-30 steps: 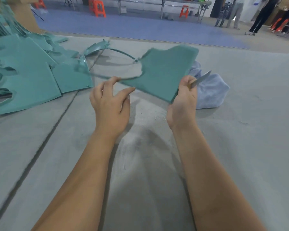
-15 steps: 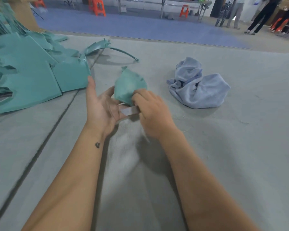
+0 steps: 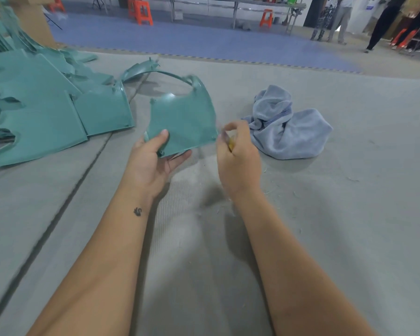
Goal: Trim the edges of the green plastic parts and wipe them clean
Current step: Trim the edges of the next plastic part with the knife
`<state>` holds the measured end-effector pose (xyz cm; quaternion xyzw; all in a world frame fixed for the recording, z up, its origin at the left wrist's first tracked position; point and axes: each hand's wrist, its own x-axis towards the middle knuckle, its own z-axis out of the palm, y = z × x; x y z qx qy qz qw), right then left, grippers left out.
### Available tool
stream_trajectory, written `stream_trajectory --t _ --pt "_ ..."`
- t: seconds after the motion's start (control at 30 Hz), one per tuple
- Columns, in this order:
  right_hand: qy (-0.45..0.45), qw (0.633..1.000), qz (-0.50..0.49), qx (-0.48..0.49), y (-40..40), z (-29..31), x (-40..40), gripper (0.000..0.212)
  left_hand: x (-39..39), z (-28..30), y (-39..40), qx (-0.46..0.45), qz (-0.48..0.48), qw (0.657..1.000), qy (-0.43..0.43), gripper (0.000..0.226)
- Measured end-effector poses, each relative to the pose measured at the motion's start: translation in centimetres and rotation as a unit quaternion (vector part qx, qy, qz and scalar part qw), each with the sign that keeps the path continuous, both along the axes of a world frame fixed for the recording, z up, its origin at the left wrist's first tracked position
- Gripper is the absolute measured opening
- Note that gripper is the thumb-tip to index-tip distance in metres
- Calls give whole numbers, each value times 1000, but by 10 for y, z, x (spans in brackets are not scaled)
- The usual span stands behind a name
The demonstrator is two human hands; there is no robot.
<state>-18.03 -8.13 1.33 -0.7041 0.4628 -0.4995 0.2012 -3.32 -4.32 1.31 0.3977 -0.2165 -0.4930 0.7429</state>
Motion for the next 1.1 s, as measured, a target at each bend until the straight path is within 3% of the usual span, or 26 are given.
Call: stream_trajectory --t 0.13,0.27,0.4,0.5,0.63,0.77,1.1 --pt "-88 989 30 117 -2 0 0 14 0 -5 -2 6 8 1000 18 29" --pt "-82 979 45 184 -3 -5 2 19 0 -8 -4 40 -12 999 9 34" --pt "-23 981 67 181 -8 -9 1 12 -2 -10 -7 39 -2 999 8 38" --pt "-16 985 71 156 -12 -8 -3 21 0 -10 -7 15 -1 999 46 38" --pt "-118 977 99 145 -14 -5 -4 23 6 -9 -6 -35 -17 989 144 37" --pt "-206 956 94 187 -16 -11 -6 35 5 -9 -6 -43 -11 985 167 34" --pt "-203 952 95 209 -19 -14 -9 31 -2 -8 -3 -58 -39 986 151 37"
